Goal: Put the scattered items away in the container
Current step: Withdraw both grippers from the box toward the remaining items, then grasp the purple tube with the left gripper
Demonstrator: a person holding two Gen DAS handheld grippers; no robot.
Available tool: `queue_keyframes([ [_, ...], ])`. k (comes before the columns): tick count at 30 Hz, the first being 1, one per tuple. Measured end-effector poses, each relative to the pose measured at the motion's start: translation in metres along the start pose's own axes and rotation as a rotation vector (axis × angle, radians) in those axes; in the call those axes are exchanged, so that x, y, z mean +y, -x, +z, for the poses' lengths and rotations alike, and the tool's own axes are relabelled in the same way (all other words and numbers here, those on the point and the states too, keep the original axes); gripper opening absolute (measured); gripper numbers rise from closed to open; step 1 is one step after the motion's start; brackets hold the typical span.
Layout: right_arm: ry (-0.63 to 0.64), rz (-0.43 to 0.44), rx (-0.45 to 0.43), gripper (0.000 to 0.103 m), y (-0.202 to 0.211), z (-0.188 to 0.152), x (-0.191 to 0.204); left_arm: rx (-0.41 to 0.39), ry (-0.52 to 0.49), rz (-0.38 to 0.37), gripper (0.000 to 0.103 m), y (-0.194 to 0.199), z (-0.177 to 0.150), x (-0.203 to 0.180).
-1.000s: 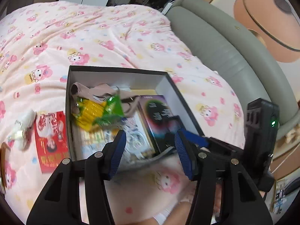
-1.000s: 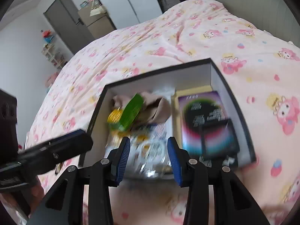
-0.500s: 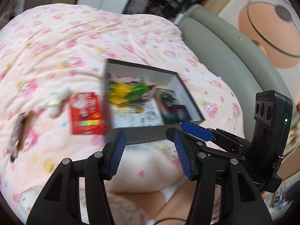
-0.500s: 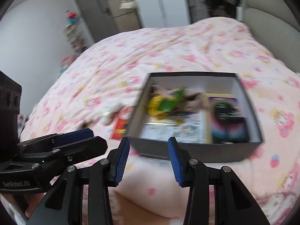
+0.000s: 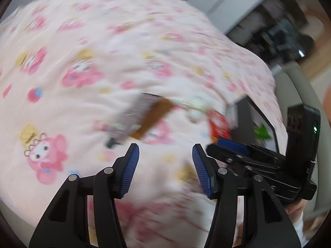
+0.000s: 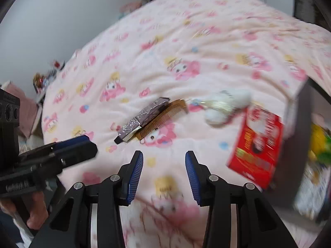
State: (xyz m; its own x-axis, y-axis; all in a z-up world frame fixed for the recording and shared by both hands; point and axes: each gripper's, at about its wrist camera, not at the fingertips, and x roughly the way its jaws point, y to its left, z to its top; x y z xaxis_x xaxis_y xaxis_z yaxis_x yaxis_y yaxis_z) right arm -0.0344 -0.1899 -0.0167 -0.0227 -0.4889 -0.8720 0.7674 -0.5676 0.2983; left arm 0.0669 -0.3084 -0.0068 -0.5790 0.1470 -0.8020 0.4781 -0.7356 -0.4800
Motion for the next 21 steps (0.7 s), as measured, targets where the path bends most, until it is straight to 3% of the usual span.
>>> queue_keyframes([
  [4, -0.020, 0.056, 0.057, 0.038, -0.037, 0.022, 0.001, 0.044, 0.125, -0.007, 0.054, -0.032, 0.014, 0.048],
  [7, -0.031, 0.083, 0.080, 0.038, -0.056, 0.038, 0.001, 0.095, 0.155, -0.026, 0.054, -0.057, 0.021, 0.065],
  [12, -0.030, 0.125, 0.169, 0.038, -0.090, 0.052, 0.006, 0.189, 0.153, -0.057, 0.057, -0.099, 0.035, 0.073],
  [18, -0.056, 0.094, 0.190, 0.038, -0.100, 0.041, -0.007, 0.222, 0.128, -0.036, 0.043, -0.108, 0.028, 0.059],
  [21, -0.077, 0.092, 0.168, 0.038, -0.090, 0.038, -0.016, 0.225, 0.103, -0.078, 0.037, -0.097, 0.026, 0.048],
])
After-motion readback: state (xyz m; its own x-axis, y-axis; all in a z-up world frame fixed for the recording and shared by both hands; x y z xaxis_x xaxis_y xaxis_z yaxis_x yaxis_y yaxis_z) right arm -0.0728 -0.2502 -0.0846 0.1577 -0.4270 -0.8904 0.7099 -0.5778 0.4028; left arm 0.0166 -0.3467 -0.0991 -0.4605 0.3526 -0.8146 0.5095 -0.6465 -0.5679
